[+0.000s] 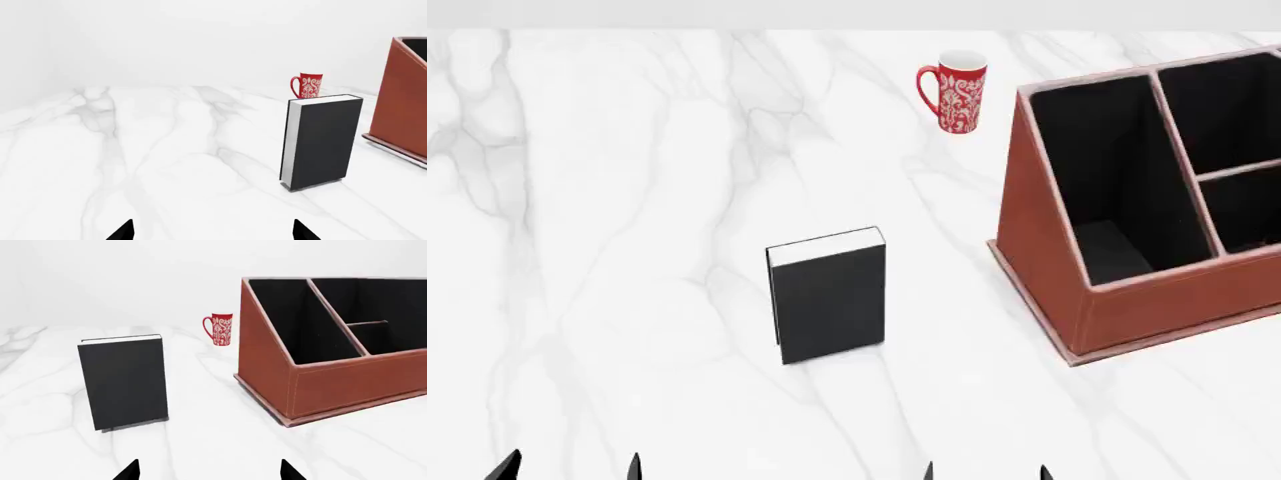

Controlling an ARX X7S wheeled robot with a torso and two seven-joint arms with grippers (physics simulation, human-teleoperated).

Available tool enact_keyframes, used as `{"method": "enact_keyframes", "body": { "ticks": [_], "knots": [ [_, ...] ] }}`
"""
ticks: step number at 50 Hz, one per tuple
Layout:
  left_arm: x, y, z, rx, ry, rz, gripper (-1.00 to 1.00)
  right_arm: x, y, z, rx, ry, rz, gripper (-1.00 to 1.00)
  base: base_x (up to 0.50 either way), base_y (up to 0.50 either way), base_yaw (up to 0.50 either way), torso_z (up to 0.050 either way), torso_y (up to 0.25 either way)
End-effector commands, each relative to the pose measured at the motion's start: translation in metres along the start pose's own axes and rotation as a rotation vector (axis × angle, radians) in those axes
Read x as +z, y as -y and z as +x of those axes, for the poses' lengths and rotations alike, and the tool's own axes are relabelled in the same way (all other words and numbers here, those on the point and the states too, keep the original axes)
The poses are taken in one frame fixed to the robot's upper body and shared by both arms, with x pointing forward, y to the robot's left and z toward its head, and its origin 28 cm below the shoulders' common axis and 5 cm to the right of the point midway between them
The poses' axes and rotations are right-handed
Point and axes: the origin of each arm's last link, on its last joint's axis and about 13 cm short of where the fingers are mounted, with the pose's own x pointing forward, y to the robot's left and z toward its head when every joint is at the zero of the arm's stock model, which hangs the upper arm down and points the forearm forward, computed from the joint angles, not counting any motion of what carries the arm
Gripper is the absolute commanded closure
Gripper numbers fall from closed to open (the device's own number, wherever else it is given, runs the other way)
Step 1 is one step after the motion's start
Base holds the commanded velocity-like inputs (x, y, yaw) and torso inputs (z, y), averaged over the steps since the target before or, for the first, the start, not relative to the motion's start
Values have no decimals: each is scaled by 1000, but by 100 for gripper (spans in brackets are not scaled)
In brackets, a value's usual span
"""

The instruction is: Pick up the book and place it in the left compartment of the caddy.

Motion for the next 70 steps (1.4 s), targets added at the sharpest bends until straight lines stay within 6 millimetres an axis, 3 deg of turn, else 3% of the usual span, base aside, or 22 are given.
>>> {"method": "enact_keyframes", "body": {
  "ticks": [1, 13, 22, 35, 59, 70],
  "knots": [
    [1, 0, 0, 0, 0, 0, -100, 0, 0, 0, 0, 0, 0, -100, 0, 0, 0, 0, 0],
    [12, -2, -5, 3, 2, 0, -100, 12, 0, -4, -3, 9, -15, -100, 0, 0, 0, 0, 0],
    [46, -6, -22, -12, 55, -1, -100, 42, 0, -19, 22, 52, -31, -100, 0, 0, 0, 0, 0],
    [75, -11, -43, -7, 77, 15, -100, 71, 2, -37, 37, 77, -57, -100, 0, 0, 0, 0, 0],
    [95, -11, -62, -2, 112, 54, -100, 106, 6, -64, 96, 186, -36, -100, 5, 0, 0, 0, 0],
    [98, -12, -64, 5, 129, 49, -100, 110, 9, -65, 81, 204, -39, -100, 467, -68, 0, 0, 0]
  ]
}}
